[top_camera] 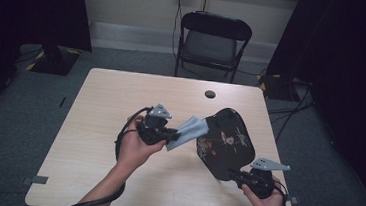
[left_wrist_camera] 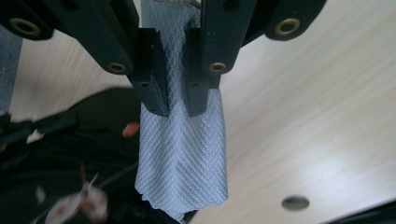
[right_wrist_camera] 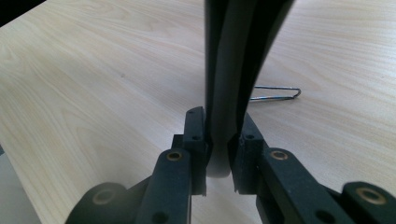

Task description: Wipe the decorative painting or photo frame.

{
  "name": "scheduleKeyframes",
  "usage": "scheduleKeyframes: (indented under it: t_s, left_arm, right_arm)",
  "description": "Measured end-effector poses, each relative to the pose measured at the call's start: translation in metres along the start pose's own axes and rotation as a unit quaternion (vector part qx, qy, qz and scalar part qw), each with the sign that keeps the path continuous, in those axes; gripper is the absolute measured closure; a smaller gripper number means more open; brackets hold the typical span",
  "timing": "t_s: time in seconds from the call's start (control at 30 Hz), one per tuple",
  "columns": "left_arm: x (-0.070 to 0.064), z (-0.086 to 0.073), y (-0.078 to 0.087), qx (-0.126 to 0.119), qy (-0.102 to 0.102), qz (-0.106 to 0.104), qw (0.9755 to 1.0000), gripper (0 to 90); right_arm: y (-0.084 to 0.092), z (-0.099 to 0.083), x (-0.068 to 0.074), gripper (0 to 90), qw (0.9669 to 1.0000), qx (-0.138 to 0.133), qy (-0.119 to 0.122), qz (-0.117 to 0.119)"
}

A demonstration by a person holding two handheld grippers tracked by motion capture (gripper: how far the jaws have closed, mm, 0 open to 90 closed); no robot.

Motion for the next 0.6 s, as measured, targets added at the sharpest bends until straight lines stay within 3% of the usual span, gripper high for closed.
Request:
scheduleKeyframes:
  t_s: [0.07,0.17,0.33,0.6]
  left_arm:
    - [-0.003,0.010,-0.004,-0.001,-0.006,0.001,1.0000,80.3]
    - [-0.004,0.014,-0.016,0.020,-0.019,0.011,0.9996,80.2]
    - [-0.001,0.004,-0.033,0.042,-0.010,0.006,0.9990,80.2]
    - [-0.004,-0.015,-0.051,0.067,-0.017,0.004,0.9976,80.1]
  right_arm:
    - [0.000,0.000,0.000,79.0,1.0000,0.000,0.000,0.000]
    - [-0.001,0.000,0.000,79.0,1.0000,0.000,-0.001,0.000]
    - [-0.002,0.000,-0.001,79.0,1.0000,0.003,-0.001,0.000]
    - [-0.003,0.001,-0.001,79.0,1.0000,0.004,0.001,0.000]
Point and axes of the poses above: each handheld gripper's, and its own axes: y roughly backward along the jaws, z roughly out of its top, x roughly to its left, the point moved 8 cm from there along -y, roughly forward along the jaws, and after that the axes turned 2 degrees about z, right-handed, at the moved point
